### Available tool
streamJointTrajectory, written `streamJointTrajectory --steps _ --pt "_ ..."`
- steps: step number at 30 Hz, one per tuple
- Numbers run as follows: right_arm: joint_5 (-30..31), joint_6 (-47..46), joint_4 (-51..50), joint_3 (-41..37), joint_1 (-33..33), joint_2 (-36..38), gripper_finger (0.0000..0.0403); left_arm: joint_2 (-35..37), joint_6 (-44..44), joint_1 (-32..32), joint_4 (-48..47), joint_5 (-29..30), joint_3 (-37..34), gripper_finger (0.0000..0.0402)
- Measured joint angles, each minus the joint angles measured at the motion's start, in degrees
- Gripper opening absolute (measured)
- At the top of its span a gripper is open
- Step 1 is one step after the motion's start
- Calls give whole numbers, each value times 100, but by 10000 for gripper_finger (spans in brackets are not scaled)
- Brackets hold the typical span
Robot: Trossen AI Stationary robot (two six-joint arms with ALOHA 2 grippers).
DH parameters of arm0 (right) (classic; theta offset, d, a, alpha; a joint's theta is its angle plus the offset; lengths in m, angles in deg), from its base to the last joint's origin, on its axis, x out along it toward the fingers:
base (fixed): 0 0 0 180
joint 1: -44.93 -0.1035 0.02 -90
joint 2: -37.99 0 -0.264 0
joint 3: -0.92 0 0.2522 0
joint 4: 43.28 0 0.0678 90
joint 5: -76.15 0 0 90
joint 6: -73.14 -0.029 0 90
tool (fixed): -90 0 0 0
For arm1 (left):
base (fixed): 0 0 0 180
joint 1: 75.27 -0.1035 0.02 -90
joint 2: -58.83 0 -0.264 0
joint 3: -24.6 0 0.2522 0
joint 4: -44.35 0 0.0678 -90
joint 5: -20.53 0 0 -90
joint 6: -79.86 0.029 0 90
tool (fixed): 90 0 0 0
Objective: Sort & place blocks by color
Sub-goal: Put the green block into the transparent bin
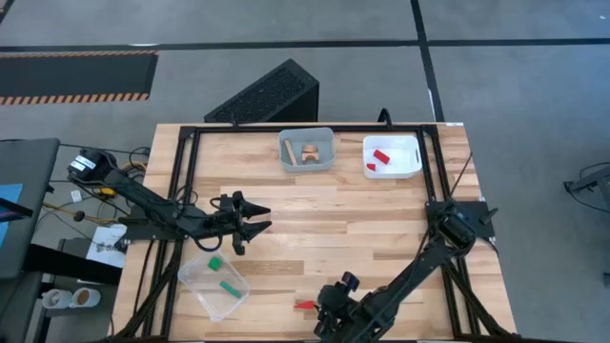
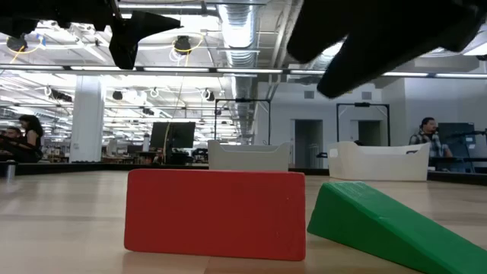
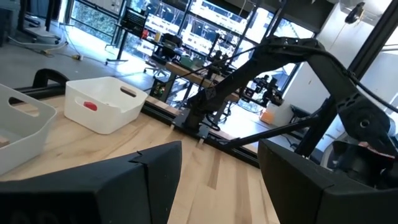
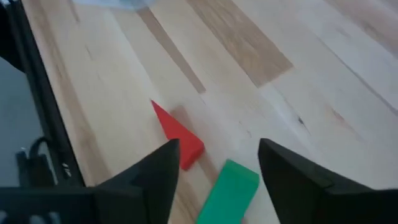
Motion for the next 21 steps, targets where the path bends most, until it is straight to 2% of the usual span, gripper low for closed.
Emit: streamJointTrajectory --steps 6,21 --pt "-462 -336 -84 2 150 -177 274 0 -2 0 -10 2 0 201" --pt "-297 -1299 -890 2 -42 -281 276 0 -183 -2 -124 -38 0 201"
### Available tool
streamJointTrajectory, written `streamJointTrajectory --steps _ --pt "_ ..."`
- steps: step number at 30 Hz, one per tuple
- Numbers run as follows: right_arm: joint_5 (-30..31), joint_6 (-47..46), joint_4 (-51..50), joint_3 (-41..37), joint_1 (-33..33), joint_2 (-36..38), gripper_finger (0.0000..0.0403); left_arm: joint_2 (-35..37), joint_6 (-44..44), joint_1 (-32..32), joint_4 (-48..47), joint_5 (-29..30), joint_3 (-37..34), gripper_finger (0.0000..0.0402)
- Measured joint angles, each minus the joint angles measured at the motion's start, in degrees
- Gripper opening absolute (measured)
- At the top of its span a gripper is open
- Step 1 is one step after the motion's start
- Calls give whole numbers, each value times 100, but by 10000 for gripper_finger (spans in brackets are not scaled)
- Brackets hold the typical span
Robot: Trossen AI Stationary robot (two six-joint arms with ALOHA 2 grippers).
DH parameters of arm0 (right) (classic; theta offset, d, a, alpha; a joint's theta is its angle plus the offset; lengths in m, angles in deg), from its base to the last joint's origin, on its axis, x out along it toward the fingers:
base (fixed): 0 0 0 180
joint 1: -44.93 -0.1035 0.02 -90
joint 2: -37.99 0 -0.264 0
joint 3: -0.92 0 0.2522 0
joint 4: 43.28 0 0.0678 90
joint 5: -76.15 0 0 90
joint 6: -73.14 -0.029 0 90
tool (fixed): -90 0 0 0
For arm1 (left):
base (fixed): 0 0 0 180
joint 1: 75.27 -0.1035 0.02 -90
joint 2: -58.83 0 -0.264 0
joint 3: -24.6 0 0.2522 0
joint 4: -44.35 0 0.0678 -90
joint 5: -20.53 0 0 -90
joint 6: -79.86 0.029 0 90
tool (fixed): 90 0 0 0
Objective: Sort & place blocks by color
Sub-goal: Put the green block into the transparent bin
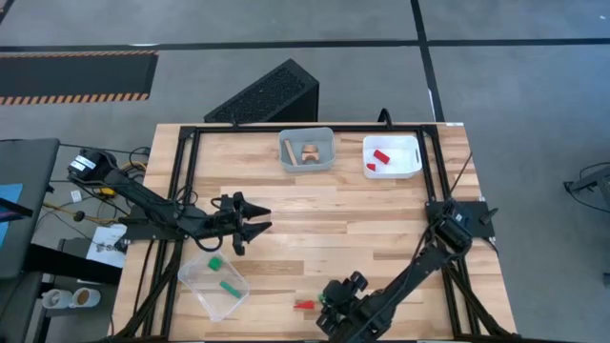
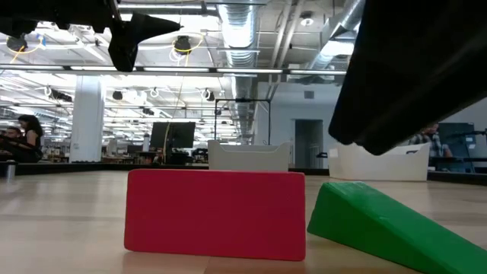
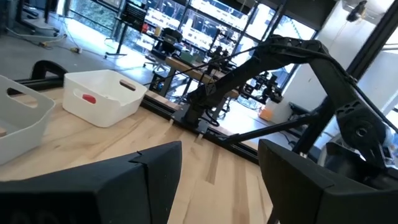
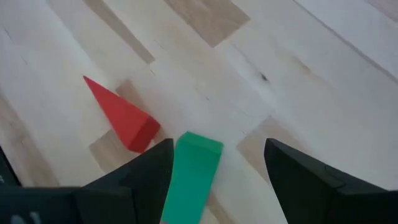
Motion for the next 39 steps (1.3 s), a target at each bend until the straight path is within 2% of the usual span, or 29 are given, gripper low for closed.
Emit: streamJointTrajectory --steps 9,14,20,24,39 --pt "67 -8 129 0 -48 -7 276 0 -2 0 -2 -17 0 201" --pt "429 -65 202 -9 -191 -5 276 -2 -92 9 -32 -69 0 201" --pt "569 -321 599 -464 -234 -8 276 -4 -106 10 -133 174 0 201" --pt "573 -186 1419 -920 -233 -31 276 -4 -105 11 -141 232 0 201" --pt "379 -197 1344 -1010 -140 -4 276 -4 -97 11 -145 370 0 201"
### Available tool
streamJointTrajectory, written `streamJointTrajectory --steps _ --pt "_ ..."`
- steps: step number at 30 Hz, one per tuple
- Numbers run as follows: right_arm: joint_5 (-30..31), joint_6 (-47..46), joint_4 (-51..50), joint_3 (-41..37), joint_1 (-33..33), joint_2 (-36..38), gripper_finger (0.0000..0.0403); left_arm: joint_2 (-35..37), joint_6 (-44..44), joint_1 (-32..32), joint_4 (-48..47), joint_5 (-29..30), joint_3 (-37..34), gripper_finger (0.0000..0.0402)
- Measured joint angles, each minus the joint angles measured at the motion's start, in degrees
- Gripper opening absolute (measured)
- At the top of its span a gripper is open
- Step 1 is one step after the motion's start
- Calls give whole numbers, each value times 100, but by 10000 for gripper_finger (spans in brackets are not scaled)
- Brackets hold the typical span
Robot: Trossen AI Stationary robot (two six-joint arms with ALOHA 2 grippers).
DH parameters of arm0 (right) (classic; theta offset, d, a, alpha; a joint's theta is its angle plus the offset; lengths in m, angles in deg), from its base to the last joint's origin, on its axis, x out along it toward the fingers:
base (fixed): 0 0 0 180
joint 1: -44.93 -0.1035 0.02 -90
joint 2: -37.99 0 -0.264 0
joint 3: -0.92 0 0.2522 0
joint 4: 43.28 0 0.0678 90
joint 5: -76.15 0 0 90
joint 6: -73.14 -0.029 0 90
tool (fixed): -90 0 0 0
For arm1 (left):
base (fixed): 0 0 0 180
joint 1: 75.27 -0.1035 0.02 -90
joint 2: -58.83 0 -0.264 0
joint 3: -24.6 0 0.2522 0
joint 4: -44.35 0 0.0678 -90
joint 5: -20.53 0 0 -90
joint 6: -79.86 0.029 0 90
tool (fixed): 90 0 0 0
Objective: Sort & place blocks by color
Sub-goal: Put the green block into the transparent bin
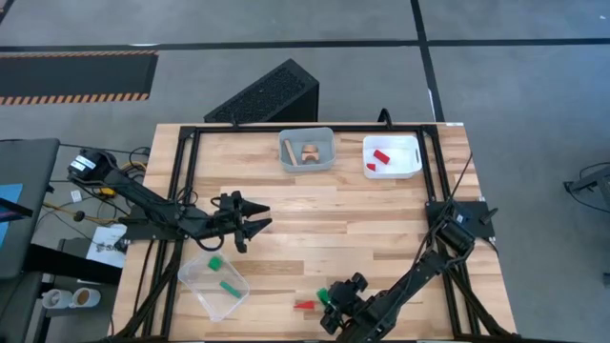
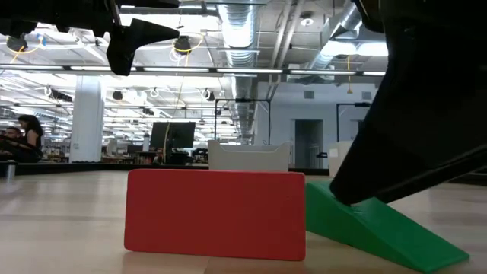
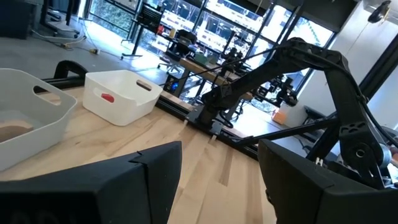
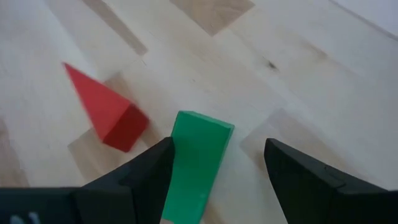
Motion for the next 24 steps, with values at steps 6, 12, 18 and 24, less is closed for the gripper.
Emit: streamJointTrajectory --steps 6,12,18,24 --pt "-7 -326 -521 -13 -84 80 276 0 1 0 -4 -4 0 201" --pt "-29 -343 -455 -24 -127 118 276 0 1 0 -13 0 0 201" --pt "26 -179 -234 -24 -81 90 276 0 -2 2 -36 -2 0 201" --pt "72 -168 -230 -24 -87 120 276 0 -6 1 -47 -4 0 201"
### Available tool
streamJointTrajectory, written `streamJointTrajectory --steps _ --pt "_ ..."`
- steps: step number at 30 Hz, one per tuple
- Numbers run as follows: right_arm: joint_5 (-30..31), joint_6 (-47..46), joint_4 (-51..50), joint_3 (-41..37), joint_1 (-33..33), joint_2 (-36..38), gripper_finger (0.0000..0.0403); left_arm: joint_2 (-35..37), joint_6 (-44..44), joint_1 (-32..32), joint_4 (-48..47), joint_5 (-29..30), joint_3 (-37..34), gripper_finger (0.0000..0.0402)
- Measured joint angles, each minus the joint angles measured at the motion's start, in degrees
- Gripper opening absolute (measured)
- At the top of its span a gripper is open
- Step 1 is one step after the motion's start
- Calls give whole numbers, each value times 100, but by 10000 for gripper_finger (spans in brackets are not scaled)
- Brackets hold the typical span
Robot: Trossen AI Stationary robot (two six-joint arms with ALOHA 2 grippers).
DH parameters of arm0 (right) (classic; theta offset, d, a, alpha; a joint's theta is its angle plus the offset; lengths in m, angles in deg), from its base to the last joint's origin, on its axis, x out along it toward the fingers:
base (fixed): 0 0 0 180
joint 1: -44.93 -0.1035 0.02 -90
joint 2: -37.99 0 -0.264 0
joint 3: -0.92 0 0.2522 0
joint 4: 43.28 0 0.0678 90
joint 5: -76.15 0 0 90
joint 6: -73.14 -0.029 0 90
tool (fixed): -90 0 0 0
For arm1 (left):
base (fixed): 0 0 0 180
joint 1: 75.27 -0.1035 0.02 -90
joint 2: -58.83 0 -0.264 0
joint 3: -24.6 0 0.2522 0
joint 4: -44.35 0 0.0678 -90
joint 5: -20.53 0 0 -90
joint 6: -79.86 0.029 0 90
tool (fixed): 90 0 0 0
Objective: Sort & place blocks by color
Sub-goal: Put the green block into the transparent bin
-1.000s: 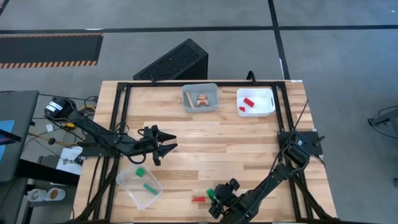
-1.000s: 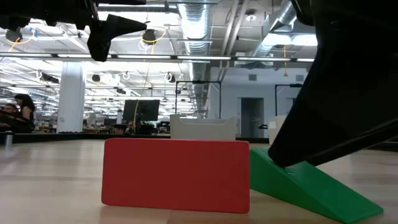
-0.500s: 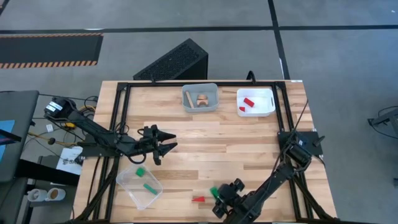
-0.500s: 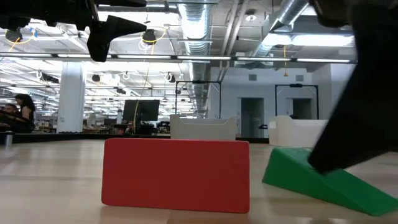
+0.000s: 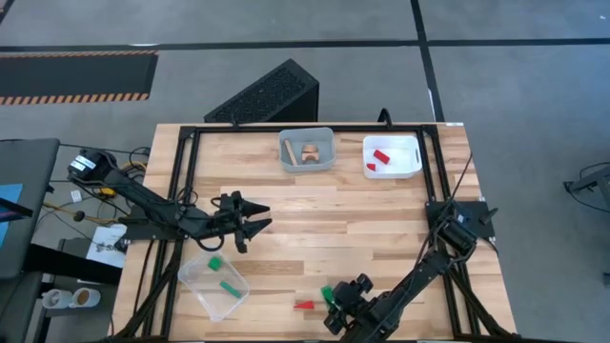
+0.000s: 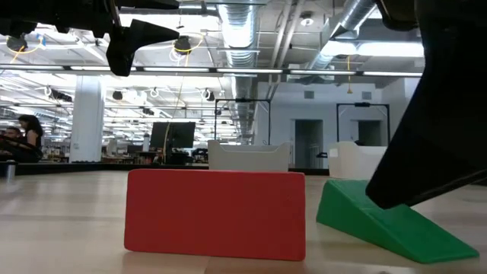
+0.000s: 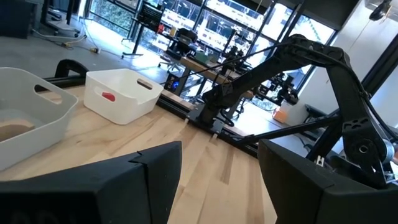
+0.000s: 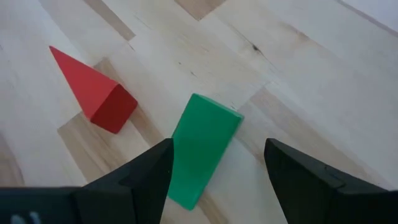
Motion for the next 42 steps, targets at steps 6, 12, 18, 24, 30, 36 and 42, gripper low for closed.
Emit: streamJointTrajectory --steps 6,12,18,24,30,36,42 --pt "136 -2 140 26 -11 97 276 0 -2 1 -34 0 0 201" --pt "106 57 501 22 115 56 276 0 -10 0 -38 2 0 201" --pt "38 195 456 22 265 51 274 0 -51 1 -40 2 0 201" --pt "-10 199 260 22 295 51 265 1 -52 1 -47 2 0 201" --pt "-46 184 232 13 295 51 249 0 -50 1 -47 2 0 201" --pt "-184 70 533 -277 295 53 235 0 -52 1 -49 2 0 201" --pt "-234 59 702 -428 281 69 222 0 -52 1 -49 2 0 201"
